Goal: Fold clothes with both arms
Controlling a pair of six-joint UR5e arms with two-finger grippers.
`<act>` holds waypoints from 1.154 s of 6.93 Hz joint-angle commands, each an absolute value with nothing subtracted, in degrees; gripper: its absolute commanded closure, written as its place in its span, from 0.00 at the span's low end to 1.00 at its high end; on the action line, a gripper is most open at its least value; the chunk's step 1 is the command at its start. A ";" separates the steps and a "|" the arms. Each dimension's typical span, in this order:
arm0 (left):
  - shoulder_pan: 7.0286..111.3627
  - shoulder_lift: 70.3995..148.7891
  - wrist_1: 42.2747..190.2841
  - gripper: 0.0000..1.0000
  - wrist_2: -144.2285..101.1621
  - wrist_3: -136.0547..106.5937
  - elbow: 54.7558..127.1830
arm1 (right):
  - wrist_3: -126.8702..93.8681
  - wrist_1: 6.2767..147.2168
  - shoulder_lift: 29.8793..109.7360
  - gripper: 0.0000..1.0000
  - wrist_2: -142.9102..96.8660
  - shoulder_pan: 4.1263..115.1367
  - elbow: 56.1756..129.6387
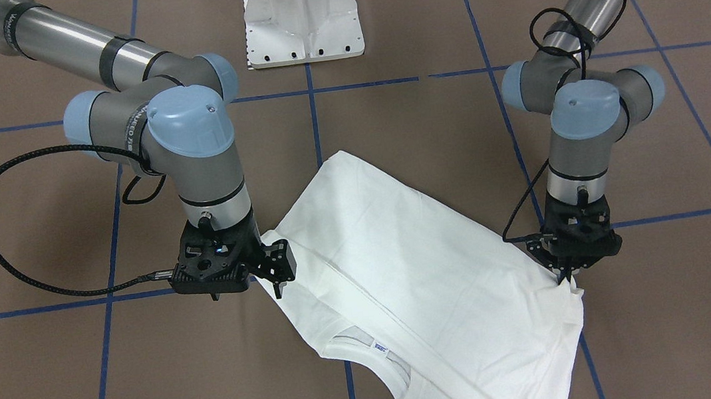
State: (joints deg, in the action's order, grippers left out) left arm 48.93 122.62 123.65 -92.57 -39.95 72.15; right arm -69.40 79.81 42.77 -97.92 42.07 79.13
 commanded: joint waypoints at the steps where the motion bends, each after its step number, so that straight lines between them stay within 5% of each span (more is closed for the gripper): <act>1: 51.05 130.05 129.25 1.00 -91.06 -39.81 59.83 | -72.76 79.80 42.63 0.00 -95.81 39.21 79.37; 2: 52.20 131.99 131.38 1.00 -91.14 -39.81 56.46 | -73.56 78.85 42.71 0.00 -94.41 37.63 79.19; 3: 52.90 131.75 134.70 0.04 -91.66 -38.34 56.51 | -76.26 74.57 44.02 0.00 -93.35 36.05 78.84; 8: 54.49 128.24 137.46 0.00 -98.70 -37.62 60.64 | -91.99 72.95 46.23 0.22 -90.09 31.03 78.58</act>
